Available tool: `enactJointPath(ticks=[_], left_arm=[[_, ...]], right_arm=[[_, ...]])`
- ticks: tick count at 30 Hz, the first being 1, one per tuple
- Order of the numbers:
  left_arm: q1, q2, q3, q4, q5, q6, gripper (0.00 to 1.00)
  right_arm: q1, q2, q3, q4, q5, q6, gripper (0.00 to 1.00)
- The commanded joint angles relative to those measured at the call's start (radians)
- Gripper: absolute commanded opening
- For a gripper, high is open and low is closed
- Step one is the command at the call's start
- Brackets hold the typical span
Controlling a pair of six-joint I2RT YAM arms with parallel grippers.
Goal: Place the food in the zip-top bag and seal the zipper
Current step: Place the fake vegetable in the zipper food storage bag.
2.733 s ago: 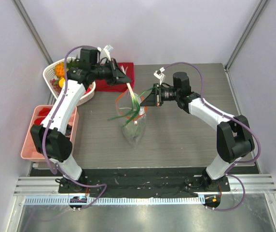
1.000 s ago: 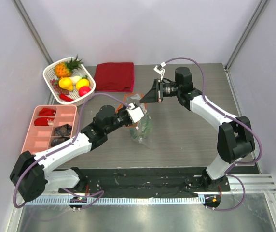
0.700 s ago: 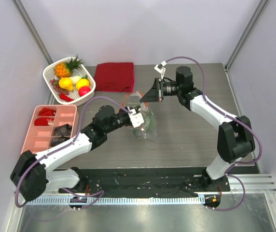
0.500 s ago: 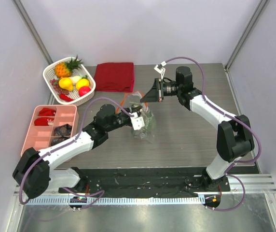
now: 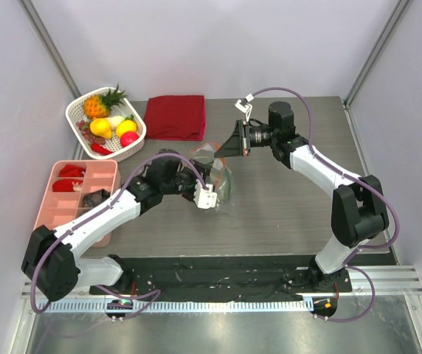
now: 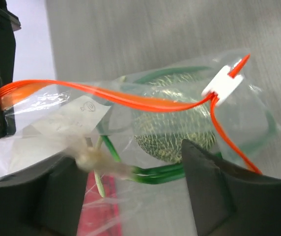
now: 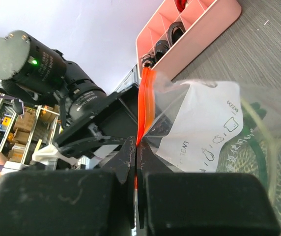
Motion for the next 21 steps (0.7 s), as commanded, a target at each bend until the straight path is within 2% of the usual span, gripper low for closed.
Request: enactJointPath(ticks=[1,6,11,14,16,17,18,21], left_arm=[[0.003,-0.055,0.161,-0.213,0.072,-0.006,0.83],[0.003,-0.11,0.274,-0.322,0.063,-0.169,0.89],[0.015,-0.168,0.376,-0.373,0.037,-0.471,0.91],[0.09,-0.167,0.425,-0.336,0.012,-0.741,0.95],[0.209,-0.148,0.453,-0.298,0.012,-0.894,0.92],[0.26,-0.137,0.458,-0.29,-0.015,-1.021,0.91],[0.329,-0.127,0.468,-0.293,-0.058,-1.062,0.89],[0.435,-0.056,0.511,-0.327,-0.18,-1.099,0.87]], right_arm=[[0.014,-0.022,0.008,0.115,-0.028,0.071,0.01],[0.017,-0.019,-0.016,0.192,-0.018,0.133,0.01],[0.017,-0.013,-0.039,0.27,-0.015,0.211,0.01],[0.017,-0.006,-0.045,0.29,-0.012,0.234,0.01],[0.017,-0.002,-0.056,0.307,-0.009,0.263,0.01],[0.017,-0.003,-0.062,0.341,-0.009,0.278,0.01],[0.017,-0.002,-0.068,0.364,-0.008,0.3,0.01],[0.017,0.003,-0.075,0.399,-0.008,0.329,0.01]])
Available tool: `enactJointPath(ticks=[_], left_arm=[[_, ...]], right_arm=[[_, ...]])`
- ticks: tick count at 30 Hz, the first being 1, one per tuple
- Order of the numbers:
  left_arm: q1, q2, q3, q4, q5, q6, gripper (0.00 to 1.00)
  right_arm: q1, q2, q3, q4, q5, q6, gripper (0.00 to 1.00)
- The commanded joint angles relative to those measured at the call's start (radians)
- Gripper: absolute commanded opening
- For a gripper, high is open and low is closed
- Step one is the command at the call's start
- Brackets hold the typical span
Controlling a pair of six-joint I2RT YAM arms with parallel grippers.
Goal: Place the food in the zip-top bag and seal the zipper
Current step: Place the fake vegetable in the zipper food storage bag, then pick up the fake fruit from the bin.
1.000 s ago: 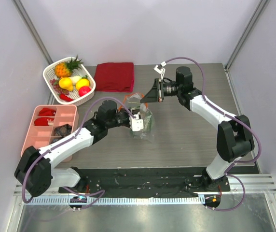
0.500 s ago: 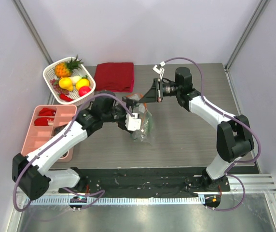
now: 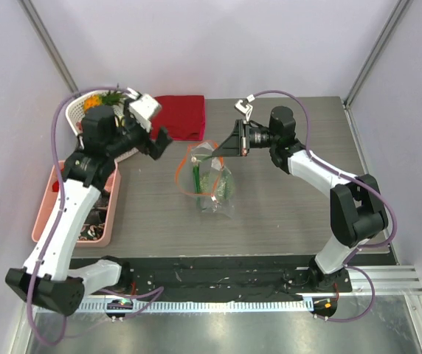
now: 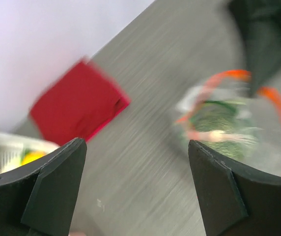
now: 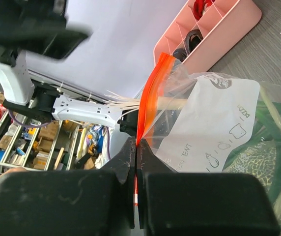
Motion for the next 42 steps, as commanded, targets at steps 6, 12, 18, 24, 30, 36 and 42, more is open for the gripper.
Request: enactJointPath(ticks=[6,12,18,24,30,36,42], left_arm=[[0.374,0.354,0.253,-0.115,-0.369,-0.327,0.87],[0.526,0.684,0.521,-0.194,-0.526,-0.474,0.89],[0.548,0.861,0.585,-0.082,-0.583,-0.473,0.93],[0.546,1.01,0.674,-0.056,-0.584,-0.522,0.96],[0.546,1.099,0.733,-0.008,-0.612,-0.537,0.92],[0.545,1.191,0.818,-0.016,-0.627,-0.543,0.9],[0.546,1.187,0.81,-0.027,-0.626,-0.539,0.89]], right_arm=[[0.003,0.011,-0.001,0.127,-0.003,0.069,0.01],[0.003,0.013,0.032,0.0,0.03,-0.03,0.01],[0.005,0.014,0.079,-0.194,0.061,-0.159,0.01],[0.003,0.024,0.108,-0.311,0.09,-0.239,0.01],[0.005,0.028,0.116,-0.352,0.098,-0.273,0.01],[0.002,0.04,0.131,-0.369,0.098,-0.282,0.01],[0.003,0.039,0.139,-0.398,0.11,-0.308,0.01]])
